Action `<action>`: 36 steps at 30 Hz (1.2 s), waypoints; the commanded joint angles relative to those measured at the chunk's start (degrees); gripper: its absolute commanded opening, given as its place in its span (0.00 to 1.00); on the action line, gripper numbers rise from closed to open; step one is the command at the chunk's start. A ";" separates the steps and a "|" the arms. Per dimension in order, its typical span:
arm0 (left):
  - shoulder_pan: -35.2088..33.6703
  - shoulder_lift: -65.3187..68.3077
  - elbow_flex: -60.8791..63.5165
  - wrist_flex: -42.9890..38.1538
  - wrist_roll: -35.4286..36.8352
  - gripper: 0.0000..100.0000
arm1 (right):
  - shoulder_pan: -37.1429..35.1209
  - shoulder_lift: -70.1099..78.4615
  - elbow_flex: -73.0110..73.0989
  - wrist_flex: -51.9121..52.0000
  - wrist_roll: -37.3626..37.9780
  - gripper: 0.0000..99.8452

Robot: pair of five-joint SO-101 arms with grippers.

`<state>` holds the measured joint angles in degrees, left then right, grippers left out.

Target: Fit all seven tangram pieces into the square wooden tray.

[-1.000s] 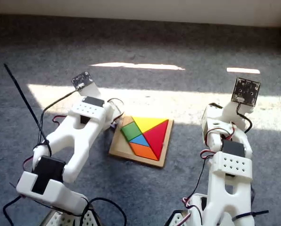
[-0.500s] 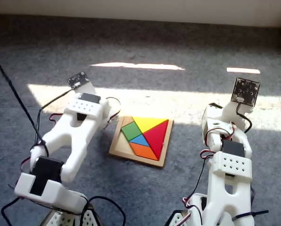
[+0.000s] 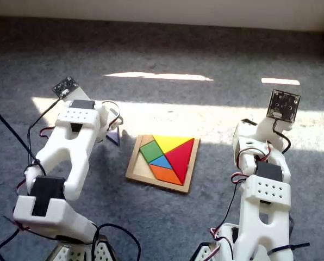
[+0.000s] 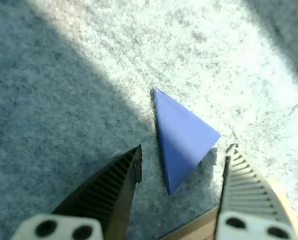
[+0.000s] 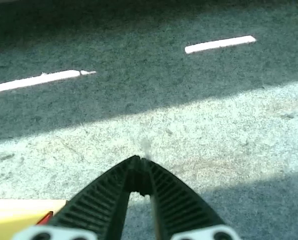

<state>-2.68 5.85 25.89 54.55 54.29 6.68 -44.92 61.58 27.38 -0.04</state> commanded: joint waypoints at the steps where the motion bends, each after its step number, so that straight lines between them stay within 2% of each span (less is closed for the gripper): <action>1: -1.63 6.02 -7.43 -1.93 0.18 0.23 | -0.66 -1.89 -0.31 -1.36 0.53 0.01; 6: -1.36 10.51 -10.51 -1.85 0.18 0.22 | -0.66 -1.89 -0.31 -1.36 0.53 0.01; 15: -0.48 10.77 -10.68 -0.18 0.09 0.22 | -0.66 -1.89 -0.31 -1.36 0.53 0.01; 22: -0.75 10.07 -10.68 0.26 0.00 0.05 | -0.66 -1.89 -0.31 -1.36 0.53 0.01; 27: -0.22 3.47 -10.51 5.71 -0.26 0.02 | -0.66 -1.89 -0.31 -1.36 0.53 0.01; 31: 2.07 -1.71 -10.07 9.05 -7.03 0.02 | -0.66 -1.89 -0.31 -1.36 0.53 0.01; 36: 3.03 -0.84 -10.07 9.41 -11.25 0.02 | -0.66 -1.89 -0.31 -1.36 0.53 0.01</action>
<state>-1.45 6.99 16.57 63.43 46.29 6.24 -44.92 61.58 27.38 -0.04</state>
